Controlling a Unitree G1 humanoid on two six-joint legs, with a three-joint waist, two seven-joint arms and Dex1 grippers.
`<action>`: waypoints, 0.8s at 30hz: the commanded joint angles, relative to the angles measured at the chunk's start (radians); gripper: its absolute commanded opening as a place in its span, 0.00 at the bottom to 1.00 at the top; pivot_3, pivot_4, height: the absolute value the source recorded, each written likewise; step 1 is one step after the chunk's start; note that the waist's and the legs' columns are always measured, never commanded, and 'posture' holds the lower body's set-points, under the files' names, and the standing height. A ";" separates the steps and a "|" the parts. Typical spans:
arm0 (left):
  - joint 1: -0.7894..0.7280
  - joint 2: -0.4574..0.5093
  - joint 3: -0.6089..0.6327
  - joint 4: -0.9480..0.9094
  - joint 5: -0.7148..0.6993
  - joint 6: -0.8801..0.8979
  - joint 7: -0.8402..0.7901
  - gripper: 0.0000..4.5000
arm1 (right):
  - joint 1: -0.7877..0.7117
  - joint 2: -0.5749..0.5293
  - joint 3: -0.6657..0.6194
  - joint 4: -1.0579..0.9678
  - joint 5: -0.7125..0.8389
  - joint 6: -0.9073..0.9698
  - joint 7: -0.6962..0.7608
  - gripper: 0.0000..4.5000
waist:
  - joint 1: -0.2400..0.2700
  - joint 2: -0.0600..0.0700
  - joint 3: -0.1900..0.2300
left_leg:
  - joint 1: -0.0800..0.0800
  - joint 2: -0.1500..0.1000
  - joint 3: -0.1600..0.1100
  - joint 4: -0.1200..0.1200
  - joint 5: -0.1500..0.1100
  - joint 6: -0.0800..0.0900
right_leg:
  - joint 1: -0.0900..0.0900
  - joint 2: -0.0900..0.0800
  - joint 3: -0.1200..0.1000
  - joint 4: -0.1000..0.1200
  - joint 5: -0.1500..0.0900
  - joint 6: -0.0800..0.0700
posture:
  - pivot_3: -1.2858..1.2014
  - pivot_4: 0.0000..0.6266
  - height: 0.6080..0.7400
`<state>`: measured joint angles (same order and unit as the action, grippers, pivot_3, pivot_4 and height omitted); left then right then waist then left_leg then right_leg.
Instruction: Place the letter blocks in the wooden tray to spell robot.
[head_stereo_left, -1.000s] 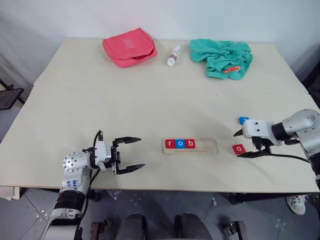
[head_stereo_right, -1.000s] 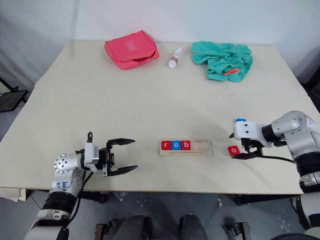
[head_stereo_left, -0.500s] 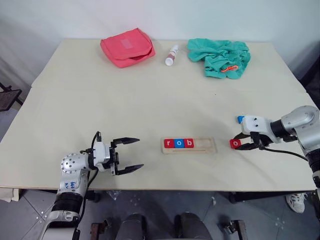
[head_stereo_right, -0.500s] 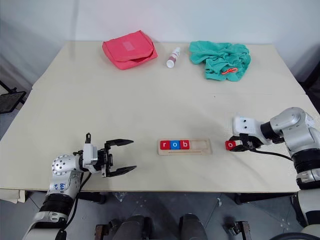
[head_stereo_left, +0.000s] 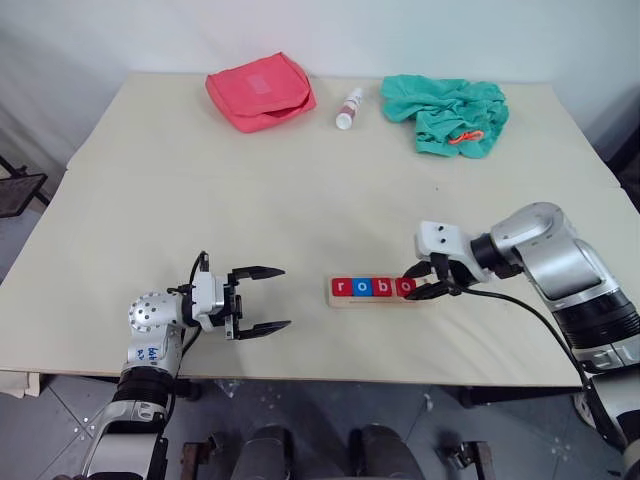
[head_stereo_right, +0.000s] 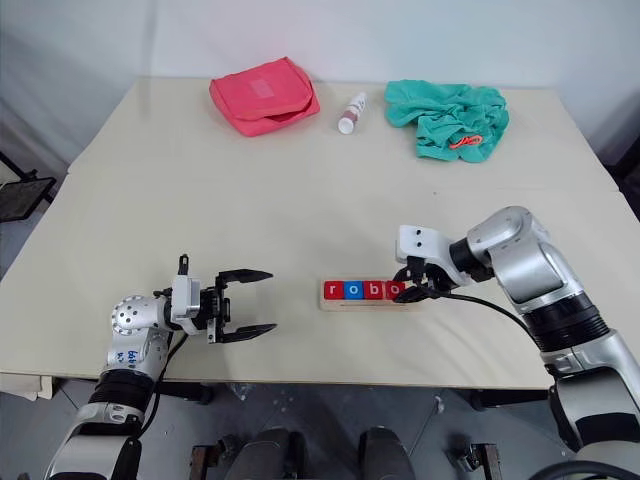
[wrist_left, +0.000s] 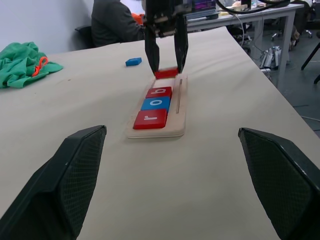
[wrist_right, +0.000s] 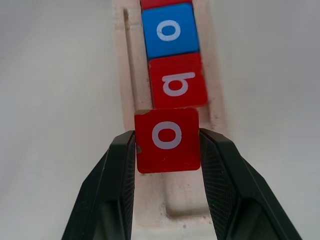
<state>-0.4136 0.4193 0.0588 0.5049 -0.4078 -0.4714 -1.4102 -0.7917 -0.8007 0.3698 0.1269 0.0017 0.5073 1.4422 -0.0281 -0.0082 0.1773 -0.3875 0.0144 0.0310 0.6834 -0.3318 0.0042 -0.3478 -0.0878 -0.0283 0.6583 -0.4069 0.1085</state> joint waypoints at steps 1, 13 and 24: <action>0.016 -0.003 0.001 -0.027 -0.009 -0.014 0.004 1.00 | -0.044 0.012 0.002 0.012 -0.016 -0.010 -0.015 0.32 | 0.000 0.000 0.000 | 0.000 0.000 0.000 0.000 0.000 0.000 | 0.000 0.000 0.000 0.000 0.000 0.000 | 0.52 0.24 1.00; 0.035 -0.003 0.003 -0.043 -0.008 -0.012 0.021 1.00 | -0.065 0.012 0.030 0.024 -0.035 -0.019 0.008 0.63 | -0.001 0.000 0.000 | 0.000 0.000 0.000 0.000 0.000 0.000 | 0.000 0.000 -0.001 0.000 0.000 0.000 | 0.52 0.24 1.00; 0.004 -0.008 0.000 -0.009 -0.005 -0.019 0.012 1.00 | -0.056 0.003 -0.001 -0.035 -0.003 0.041 0.006 0.99 | 0.000 0.000 0.000 | 0.000 0.000 -0.001 0.000 0.000 0.000 | 0.000 -0.001 -0.004 0.000 0.000 0.000 | 0.52 0.24 1.00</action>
<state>-0.4016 0.4139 0.0591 0.4907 -0.4075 -0.4736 -1.3927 -0.8430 -0.7765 0.4094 0.1285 -0.0165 0.5350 1.4487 -0.0283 -0.0082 0.1773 -0.3875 0.0144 0.0299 0.6834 -0.3318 0.0041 -0.3474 -0.0890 -0.0337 0.6587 -0.4069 0.1085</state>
